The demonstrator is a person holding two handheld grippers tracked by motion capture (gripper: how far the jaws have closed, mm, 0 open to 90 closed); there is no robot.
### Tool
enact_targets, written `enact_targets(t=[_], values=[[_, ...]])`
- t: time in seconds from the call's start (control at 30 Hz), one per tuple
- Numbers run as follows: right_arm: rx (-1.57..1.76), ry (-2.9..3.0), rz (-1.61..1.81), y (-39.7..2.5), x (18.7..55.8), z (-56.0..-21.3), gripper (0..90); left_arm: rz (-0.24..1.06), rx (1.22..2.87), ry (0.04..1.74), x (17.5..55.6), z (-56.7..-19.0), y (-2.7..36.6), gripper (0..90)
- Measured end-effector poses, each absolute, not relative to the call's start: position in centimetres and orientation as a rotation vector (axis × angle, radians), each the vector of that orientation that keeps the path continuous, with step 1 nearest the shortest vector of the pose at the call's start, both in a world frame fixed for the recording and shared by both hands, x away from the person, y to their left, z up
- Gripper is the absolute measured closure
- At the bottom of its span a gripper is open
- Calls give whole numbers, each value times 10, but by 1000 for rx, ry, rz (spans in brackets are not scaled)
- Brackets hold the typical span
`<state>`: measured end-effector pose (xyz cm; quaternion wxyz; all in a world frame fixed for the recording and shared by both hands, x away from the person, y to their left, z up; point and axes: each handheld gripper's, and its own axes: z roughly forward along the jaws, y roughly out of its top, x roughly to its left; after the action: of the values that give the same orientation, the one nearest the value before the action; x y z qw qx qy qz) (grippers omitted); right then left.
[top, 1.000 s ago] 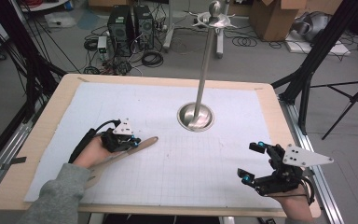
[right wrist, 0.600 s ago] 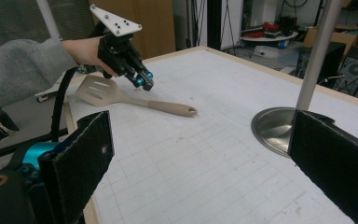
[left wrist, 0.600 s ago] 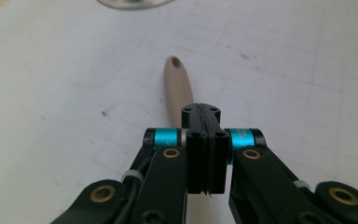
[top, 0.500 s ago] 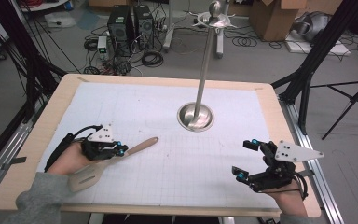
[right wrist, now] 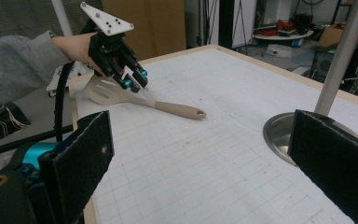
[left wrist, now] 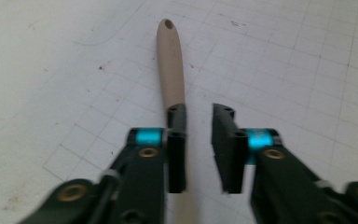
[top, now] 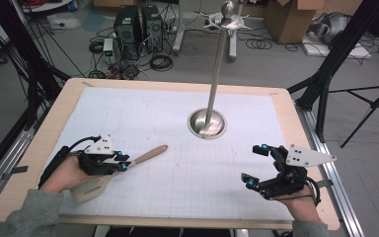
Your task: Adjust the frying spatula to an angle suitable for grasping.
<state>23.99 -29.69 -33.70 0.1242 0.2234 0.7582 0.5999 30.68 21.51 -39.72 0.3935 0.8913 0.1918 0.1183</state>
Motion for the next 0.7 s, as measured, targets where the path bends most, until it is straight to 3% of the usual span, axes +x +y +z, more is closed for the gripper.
enact_targets(t=[0.4,0.7], values=[[656,2209,1752,-298,242,-338,58,280,2299,588,302,-399,220,173],[655,2215,1753,-297,242,-338,58,252,2333,607,302,-401,220,192]])
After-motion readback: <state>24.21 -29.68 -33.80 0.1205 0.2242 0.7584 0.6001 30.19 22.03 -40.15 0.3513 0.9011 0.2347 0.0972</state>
